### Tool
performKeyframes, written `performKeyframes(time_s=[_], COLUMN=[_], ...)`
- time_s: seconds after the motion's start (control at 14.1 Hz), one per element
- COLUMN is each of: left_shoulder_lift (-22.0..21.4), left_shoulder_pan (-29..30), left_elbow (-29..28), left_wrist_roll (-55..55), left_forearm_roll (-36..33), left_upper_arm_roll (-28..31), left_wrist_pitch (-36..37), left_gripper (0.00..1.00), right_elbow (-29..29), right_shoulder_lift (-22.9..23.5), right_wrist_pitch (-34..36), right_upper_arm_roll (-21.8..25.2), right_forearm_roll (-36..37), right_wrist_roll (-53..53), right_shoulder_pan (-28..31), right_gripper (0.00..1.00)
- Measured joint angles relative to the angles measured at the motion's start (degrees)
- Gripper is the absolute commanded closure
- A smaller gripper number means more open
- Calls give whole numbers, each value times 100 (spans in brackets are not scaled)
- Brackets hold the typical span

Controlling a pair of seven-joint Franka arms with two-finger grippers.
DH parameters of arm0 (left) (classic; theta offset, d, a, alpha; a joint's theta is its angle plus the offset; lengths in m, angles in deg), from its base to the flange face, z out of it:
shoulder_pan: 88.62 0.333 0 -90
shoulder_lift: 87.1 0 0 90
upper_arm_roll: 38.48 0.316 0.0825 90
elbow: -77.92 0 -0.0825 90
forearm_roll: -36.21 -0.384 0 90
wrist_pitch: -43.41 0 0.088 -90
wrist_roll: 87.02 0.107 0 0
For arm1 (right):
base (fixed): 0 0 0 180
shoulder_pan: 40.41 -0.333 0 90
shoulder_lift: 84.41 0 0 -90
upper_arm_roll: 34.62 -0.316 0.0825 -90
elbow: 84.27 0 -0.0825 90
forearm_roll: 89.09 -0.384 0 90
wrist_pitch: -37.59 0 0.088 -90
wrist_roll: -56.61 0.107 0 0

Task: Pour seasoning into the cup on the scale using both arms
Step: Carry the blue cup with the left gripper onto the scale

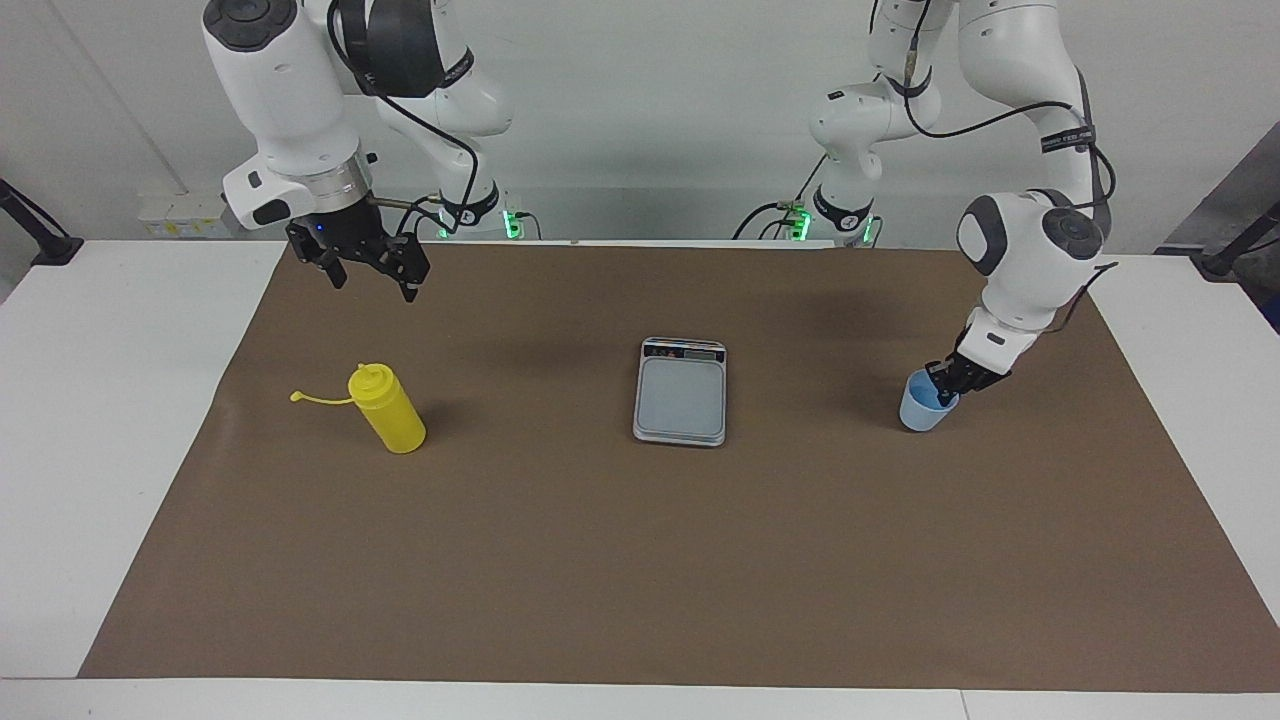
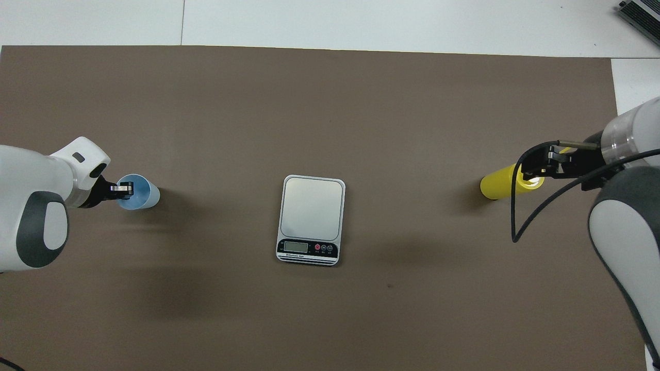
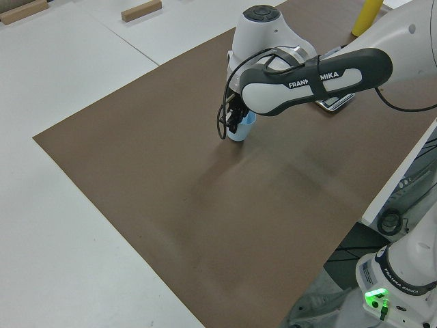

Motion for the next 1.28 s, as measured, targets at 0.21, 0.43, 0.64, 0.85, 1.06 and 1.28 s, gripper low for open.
performKeyframes(time_s=[0.21, 0.43, 0.64, 0.85, 1.06, 1.28], left_shoulder_lift=[-16, -48, -51, -44, 27, 214], left_shoulder_pan=[-33, -281, -856, -1701, -2518, -3175], left_elbow=[849, 1627, 2188, 2332, 2298, 2136], left_wrist_roll=[0, -68, -645, -1689, -2873, -3691], left_forearm_roll=[21, 358, 402, 358, 336, 316], left_upper_arm_roll=[-35, -66, -84, -112, -135, -140], left_wrist_pitch=[800, 1516, 2036, 2171, 2114, 1727], left_gripper=[100, 100, 100, 100, 100, 100], right_elbow=[0, 0, 0, 0, 0, 0], right_shoulder_lift=[0, 0, 0, 0, 0, 0], right_wrist_pitch=[0, 0, 0, 0, 0, 0], right_upper_arm_roll=[0, 0, 0, 0, 0, 0], right_forearm_roll=[0, 0, 0, 0, 0, 0], right_wrist_roll=[0, 0, 0, 0, 0, 0], right_shoulder_pan=[0, 0, 0, 0, 0, 0], right_gripper=[0, 0, 0, 0, 0, 0])
